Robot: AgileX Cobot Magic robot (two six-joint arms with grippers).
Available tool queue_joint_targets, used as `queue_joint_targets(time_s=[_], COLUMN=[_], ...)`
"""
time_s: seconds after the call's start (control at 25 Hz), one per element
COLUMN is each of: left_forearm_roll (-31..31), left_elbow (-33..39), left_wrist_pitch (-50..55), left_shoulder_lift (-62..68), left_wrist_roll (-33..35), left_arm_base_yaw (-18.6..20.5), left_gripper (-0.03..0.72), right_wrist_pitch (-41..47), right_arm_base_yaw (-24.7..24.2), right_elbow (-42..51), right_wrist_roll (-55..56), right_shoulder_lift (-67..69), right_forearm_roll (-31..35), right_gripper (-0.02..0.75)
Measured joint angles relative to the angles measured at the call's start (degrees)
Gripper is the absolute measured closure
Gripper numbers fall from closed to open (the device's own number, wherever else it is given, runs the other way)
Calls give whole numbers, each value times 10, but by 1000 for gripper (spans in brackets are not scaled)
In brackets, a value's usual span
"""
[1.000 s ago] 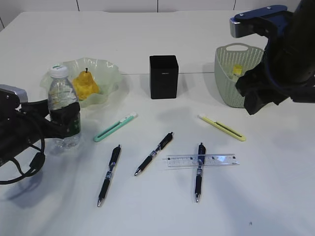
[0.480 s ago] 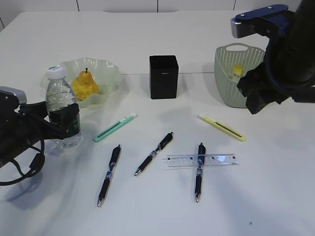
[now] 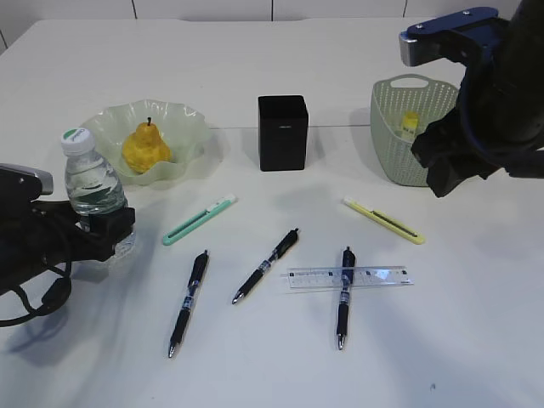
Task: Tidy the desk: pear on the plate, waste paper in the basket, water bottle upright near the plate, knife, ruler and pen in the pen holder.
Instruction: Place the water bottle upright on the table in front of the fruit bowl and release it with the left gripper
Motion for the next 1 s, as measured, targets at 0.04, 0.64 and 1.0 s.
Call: queue_joint_targets(time_s=[0.04, 0.64, 1.0], left_forearm_roll=[0, 12, 24], left_elbow=[1, 25, 46], left_wrist_pitch=[1, 4, 4], left_shoulder_lift=[-4, -112, -211], left_wrist_roll=[1, 4, 6], left_arm_base_yaw=[0, 0, 0], left_gripper=[119, 97, 97], right_wrist_pitch=[0, 4, 4], right_arm_base_yaw=[0, 0, 0], right_elbow=[0, 0, 0], right_wrist_roll=[0, 0, 0], right_shoulder_lift=[0, 0, 0], right_forearm_roll=[0, -1, -1], right_gripper=[309, 309, 309])
